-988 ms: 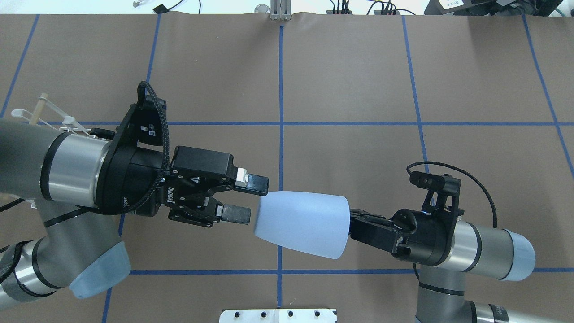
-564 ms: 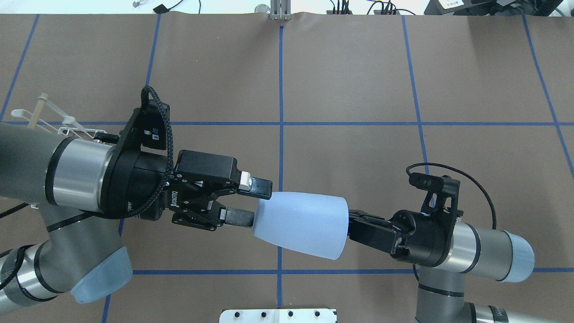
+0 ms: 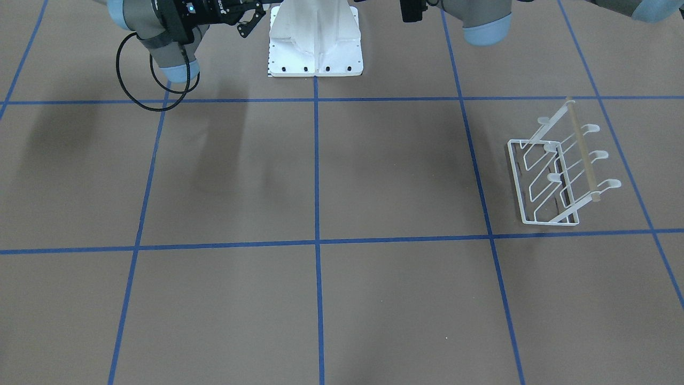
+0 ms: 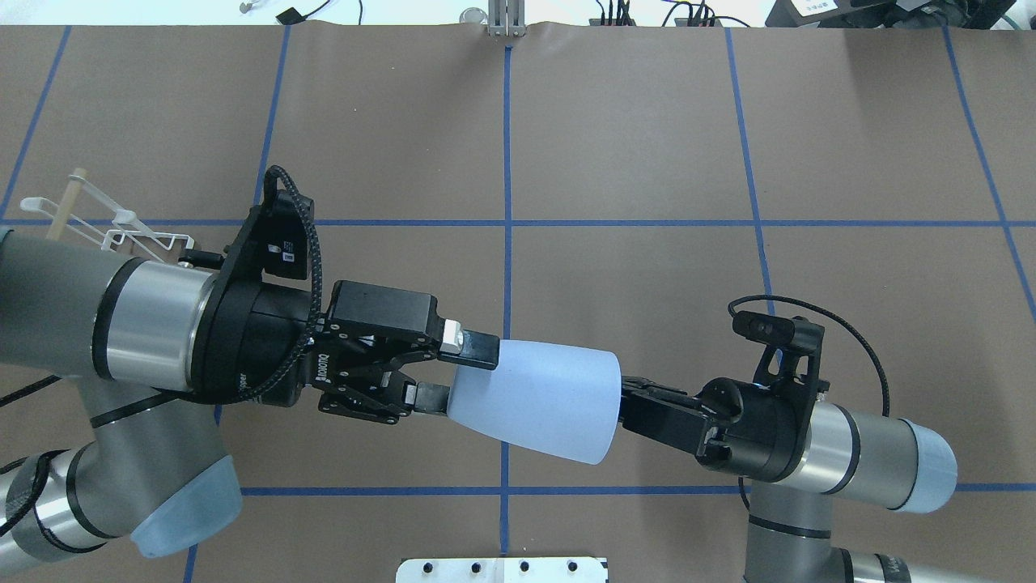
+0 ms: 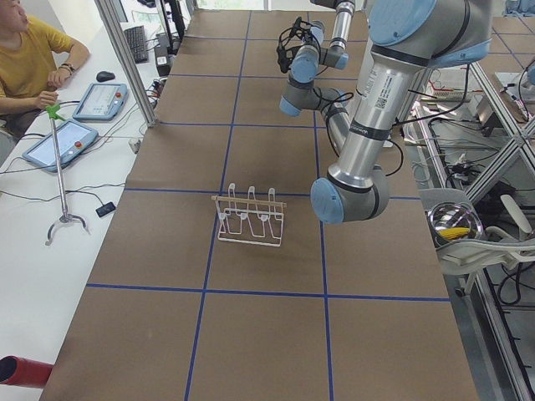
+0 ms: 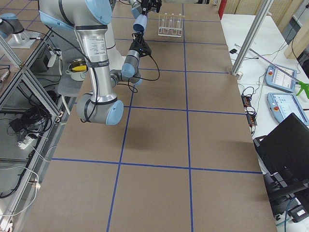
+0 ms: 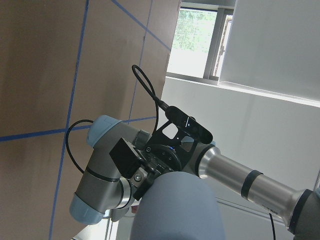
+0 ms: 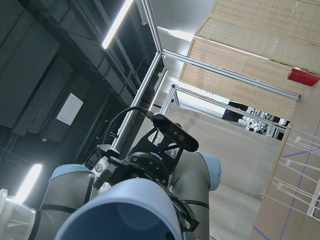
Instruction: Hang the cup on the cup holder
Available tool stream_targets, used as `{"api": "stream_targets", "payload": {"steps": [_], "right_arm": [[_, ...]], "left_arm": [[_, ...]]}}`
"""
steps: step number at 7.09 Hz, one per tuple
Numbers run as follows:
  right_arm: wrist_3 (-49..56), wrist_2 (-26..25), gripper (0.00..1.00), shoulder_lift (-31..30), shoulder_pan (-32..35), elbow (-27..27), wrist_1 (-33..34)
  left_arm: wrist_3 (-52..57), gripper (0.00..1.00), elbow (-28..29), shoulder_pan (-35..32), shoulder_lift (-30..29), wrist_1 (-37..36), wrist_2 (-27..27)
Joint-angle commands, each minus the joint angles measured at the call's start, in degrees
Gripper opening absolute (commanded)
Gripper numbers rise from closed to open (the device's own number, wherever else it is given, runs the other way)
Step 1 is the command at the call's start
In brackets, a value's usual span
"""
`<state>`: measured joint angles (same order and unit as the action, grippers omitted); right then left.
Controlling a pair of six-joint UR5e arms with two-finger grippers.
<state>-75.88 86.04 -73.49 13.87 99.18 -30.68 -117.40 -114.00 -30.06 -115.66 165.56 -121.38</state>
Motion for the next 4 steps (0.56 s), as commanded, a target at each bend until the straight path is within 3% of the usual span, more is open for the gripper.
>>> {"api": "stream_targets", "payload": {"steps": [1, 3, 4], "right_arm": [[0.03, -0.18, 0.00, 0.10, -0.07, -0.04, 0.01], [0.03, -0.61, 0.00, 0.01, 0.02, 0.04, 0.01], [-0.06, -0.70, 0.46, 0.01, 0.10, 0.13, -0.08]], "left_arm": [[0.33, 0.63, -0.09, 0.09, 0.00, 0.12, 0.00], [0.42, 0.32, 0.00, 0.18, 0.18, 0.91, 0.00], [0.50, 0.15, 0.00, 0.09, 0.18, 0.91, 0.00]]}}
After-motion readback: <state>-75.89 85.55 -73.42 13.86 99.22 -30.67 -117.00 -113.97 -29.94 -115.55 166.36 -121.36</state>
